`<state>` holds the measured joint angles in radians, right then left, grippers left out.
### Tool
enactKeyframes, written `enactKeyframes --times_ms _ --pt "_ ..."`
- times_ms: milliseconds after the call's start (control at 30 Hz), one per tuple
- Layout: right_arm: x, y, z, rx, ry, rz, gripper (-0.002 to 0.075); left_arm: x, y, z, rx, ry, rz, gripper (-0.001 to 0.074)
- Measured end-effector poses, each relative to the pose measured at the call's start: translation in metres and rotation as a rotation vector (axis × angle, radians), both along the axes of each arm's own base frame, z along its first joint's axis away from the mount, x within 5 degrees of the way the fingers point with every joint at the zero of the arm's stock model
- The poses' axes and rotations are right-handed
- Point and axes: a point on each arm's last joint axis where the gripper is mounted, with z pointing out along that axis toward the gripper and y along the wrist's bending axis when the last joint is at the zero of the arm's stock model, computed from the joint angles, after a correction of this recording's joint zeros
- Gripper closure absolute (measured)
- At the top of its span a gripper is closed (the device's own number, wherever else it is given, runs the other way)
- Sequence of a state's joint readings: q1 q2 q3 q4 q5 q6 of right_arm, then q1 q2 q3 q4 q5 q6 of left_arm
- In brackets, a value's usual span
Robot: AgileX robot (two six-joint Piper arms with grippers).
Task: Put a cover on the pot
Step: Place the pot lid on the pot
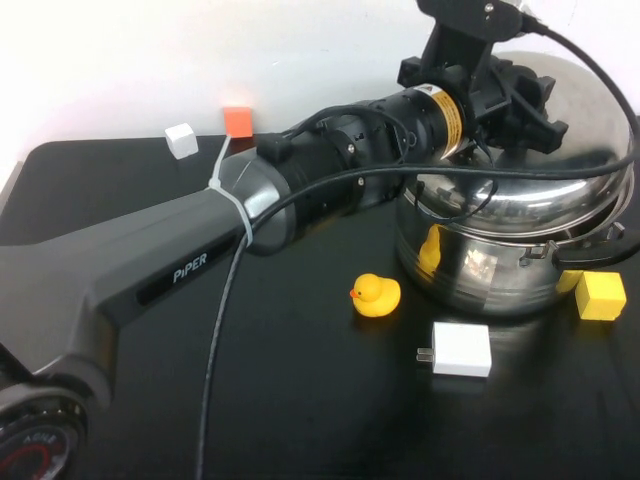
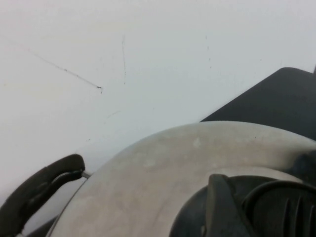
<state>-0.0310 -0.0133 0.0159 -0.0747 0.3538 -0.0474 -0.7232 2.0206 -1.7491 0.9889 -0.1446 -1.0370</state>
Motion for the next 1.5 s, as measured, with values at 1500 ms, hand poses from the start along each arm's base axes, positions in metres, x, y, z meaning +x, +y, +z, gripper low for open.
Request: enactKeyframes --times_ms 1500 --pt "0.0 0.0 0.0 0.0 0.0 0.0 0.0728 0.005 -0.015 -0.019 0.043 -0.043 -0.089 0.0418"
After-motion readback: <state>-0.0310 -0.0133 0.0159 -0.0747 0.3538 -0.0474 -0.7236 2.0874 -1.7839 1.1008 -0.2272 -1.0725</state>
